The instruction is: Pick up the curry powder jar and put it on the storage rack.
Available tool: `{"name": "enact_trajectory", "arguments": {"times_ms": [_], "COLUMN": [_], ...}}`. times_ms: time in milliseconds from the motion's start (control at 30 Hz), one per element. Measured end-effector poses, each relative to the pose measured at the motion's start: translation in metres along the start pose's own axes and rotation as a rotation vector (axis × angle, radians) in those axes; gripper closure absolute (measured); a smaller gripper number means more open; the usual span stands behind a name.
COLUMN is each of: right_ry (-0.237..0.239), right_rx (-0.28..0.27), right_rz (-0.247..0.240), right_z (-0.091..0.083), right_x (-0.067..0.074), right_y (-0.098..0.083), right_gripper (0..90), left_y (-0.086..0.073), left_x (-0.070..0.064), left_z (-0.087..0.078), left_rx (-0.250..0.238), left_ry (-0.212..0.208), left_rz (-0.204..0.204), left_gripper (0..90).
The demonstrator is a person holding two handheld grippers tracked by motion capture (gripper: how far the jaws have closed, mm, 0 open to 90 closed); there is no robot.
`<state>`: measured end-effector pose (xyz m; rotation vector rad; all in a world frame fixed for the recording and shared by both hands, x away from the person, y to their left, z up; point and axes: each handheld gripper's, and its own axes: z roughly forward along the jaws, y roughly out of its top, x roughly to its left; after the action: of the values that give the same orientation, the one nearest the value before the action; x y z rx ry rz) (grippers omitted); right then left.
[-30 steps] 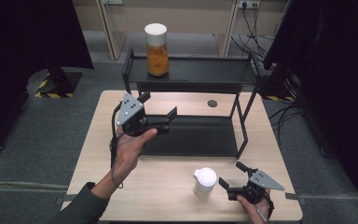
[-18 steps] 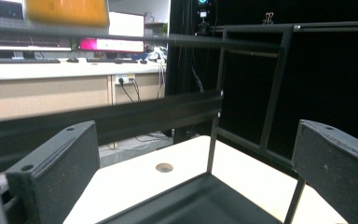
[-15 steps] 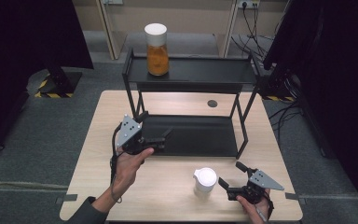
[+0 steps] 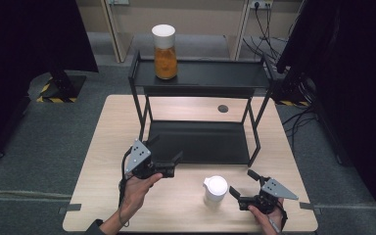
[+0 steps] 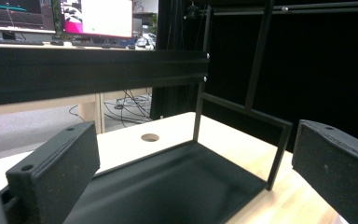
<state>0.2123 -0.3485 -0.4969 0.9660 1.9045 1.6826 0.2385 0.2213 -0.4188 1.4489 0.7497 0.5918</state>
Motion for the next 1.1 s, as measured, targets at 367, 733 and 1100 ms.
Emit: {"name": "enact_trajectory", "arguments": {"times_ms": [367, 733, 1100], "right_ry": [0.000, 0.000, -0.001], "right_rx": [-0.002, -0.004, -0.011], "right_rz": [0.000, 0.000, 0.000], "right_z": [0.000, -0.001, -0.002], "right_x": [0.000, 0.000, -0.002], "right_y": [0.000, 0.000, 0.000], "right_gripper": [0.4, 0.4, 0.4], "left_y": [-0.032, -0.061, -0.082], "left_x": [0.001, 0.008, 0.006], "left_z": [-0.010, -0.017, -0.026], "left_rx": [0.005, 0.012, 0.007], "left_ry": [-0.011, -0.030, -0.043], "left_rz": [-0.016, -0.039, 0.013], "left_gripper": [0.1, 0.1, 0.1]}}
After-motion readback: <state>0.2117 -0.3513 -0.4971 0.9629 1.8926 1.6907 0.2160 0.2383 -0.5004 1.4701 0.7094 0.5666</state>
